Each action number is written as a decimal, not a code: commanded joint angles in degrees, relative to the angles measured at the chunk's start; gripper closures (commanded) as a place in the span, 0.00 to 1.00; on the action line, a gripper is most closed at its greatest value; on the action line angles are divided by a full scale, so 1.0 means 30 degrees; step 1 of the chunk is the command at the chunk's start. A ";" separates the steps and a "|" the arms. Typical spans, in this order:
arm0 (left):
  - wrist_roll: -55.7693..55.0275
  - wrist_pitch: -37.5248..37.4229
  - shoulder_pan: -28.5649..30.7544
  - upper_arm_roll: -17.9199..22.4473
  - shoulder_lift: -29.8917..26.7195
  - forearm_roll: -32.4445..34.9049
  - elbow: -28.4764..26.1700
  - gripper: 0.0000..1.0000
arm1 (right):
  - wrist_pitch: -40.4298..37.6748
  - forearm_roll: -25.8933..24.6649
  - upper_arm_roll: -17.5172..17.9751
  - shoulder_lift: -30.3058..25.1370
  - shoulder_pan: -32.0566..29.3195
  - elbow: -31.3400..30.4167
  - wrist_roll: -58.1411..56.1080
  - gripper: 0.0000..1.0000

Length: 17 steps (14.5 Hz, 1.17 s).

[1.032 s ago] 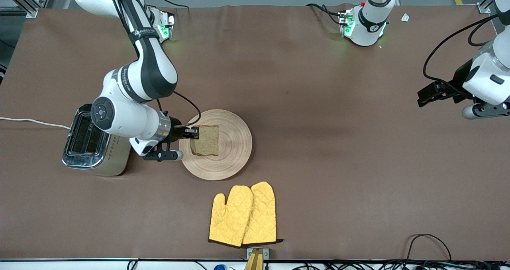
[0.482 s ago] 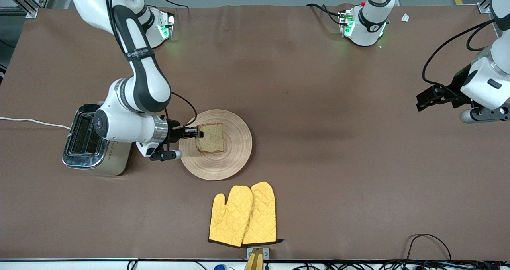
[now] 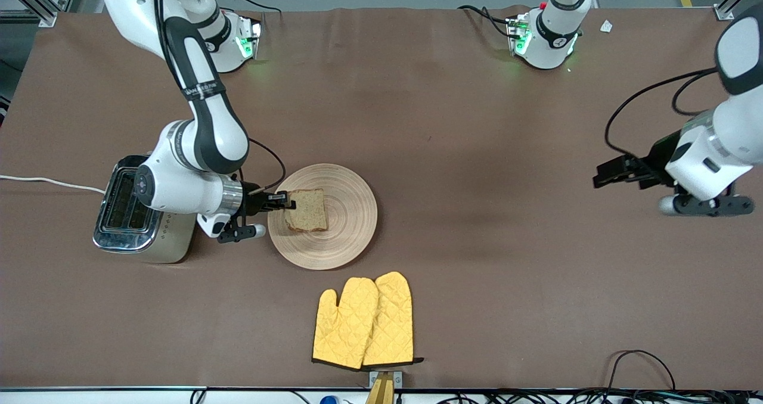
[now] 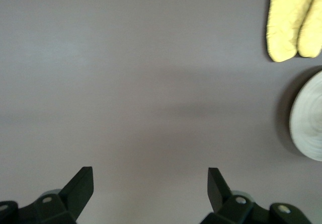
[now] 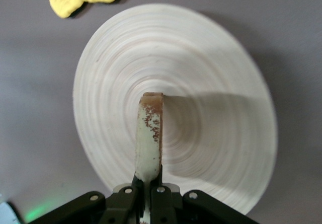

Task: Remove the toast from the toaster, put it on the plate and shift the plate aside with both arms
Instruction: 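Lay the toast on the plate while the left gripper reaches toward it, then grasp the plate rim with the left gripper while the right gripper releases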

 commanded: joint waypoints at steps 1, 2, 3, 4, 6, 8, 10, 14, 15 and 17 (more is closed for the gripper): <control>0.0161 0.0801 -0.0618 0.0026 0.1312 -0.1492 0.0615 0.00 | 0.1611 0.2142 0.0192 -0.0285 0.0018 -0.1411 -0.1208 1.00; 0.0161 0.1269 -0.0880 0.0026 0.1636 -0.2049 0.0586 0.00 | 0.1790 0.3516 0.0163 -0.0285 0.0105 -0.1761 -0.1993 1.00; 0.0161 0.1651 -0.1173 -0.0003 0.1929 -0.2403 0.0586 0.00 | 0.1936 0.4777 0.0162 -0.0285 0.0106 -0.2055 -0.2784 1.00; 0.0161 0.1974 -0.1350 -0.0003 0.2106 -0.2551 0.0586 0.00 | 0.1967 0.5602 0.0162 -0.0285 0.0106 -0.2290 -0.3546 1.00; 0.0160 0.2182 -0.1702 -0.0032 0.2923 -0.3570 0.0557 0.00 | 0.1967 0.5815 0.0133 -0.0256 0.0135 -0.2351 -0.3905 1.00; 0.0219 0.2241 -0.1732 -0.0382 0.3831 -0.5387 0.0527 0.00 | 0.1967 0.5815 0.0133 -0.0256 0.0136 -0.2380 -0.3993 1.00; 0.0219 0.3637 -0.1733 -0.1170 0.4624 -0.5600 0.0237 0.00 | 0.1821 0.5640 0.0104 -0.0284 0.0020 -0.2526 -0.4983 1.00; 0.0483 0.8268 -0.1674 -0.3221 0.5619 -0.5803 -0.1581 0.00 | 0.1733 0.5581 0.0045 -0.0168 -0.0860 -0.2965 -0.6483 1.00; 0.0512 0.8653 -0.1674 -0.3429 0.5913 -0.6008 -0.1611 0.00 | 0.1733 0.5581 0.0045 -0.0139 -0.0947 -0.3082 -0.6600 0.99; 0.0657 0.9356 -0.1615 -0.4072 0.6470 -0.6854 -0.1874 0.00 | 0.1733 0.5523 0.0045 -0.0138 -0.1007 -0.3083 -0.6571 0.93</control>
